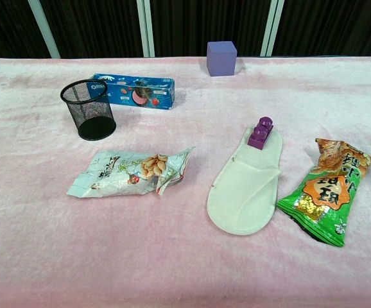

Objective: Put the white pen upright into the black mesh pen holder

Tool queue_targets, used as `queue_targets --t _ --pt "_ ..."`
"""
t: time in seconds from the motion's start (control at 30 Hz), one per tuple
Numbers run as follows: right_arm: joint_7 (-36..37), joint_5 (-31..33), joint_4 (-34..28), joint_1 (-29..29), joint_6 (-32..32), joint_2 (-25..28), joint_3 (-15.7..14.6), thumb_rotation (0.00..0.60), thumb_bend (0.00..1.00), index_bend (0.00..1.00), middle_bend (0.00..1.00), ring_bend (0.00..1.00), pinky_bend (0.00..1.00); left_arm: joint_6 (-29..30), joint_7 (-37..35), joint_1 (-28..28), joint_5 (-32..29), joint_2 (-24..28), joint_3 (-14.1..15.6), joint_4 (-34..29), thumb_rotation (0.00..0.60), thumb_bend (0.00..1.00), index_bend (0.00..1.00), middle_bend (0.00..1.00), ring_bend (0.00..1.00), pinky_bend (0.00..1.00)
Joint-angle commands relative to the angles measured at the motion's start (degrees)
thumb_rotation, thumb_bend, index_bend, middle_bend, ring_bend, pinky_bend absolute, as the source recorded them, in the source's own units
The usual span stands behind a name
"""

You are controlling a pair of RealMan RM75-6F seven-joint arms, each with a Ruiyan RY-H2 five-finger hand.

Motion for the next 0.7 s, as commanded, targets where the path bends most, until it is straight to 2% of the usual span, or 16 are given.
queue_targets --t 0.03,0.2,0.37,0.47,0.7 --pt "-0.1 0.0 0.0 0.1 -0.1 0.0 0.0 0.6 0.18 0.0 0.02 0.17 0.16 9.7 5.9 2.4 9.9 -1.1 4.4 0.8 0.6 0.39 0.64 0.57 0.09 0.2" --pt "-0.2 0.0 -0.1 0.0 0.1 0.0 0.0 0.6 0.18 0.0 0.02 0.17 0.16 16.4 15.2 0.9 15.0 -4.3 10.1 6.8 0.6 0.39 0.64 0.57 0.09 0.21" --pt "-0.3 0.3 -0.2 0.0 0.0 0.1 0.1 0.6 0.18 0.0 0.02 0.17 0.16 24.1 33.5 -2.2 23.8 -9.5 18.6 20.1 0.6 0.39 0.64 0.57 0.09 0.21" --pt "-0.3 0.4 -0.2 0.0 -0.1 0.1 0.1 0.6 0.17 0.0 0.02 0.17 0.16 27.2 44.4 -4.0 29.8 -11.3 22.5 27.8 0.6 0.39 0.64 0.57 0.09 0.21" --pt "-0.2 0.4 -0.3 0.0 -0.1 0.2 0.1 0.6 0.18 0.0 0.02 0.17 0.16 35.3 66.8 -8.0 42.2 -13.7 27.4 42.0 0.6 0.4 0.64 0.57 0.1 0.21"
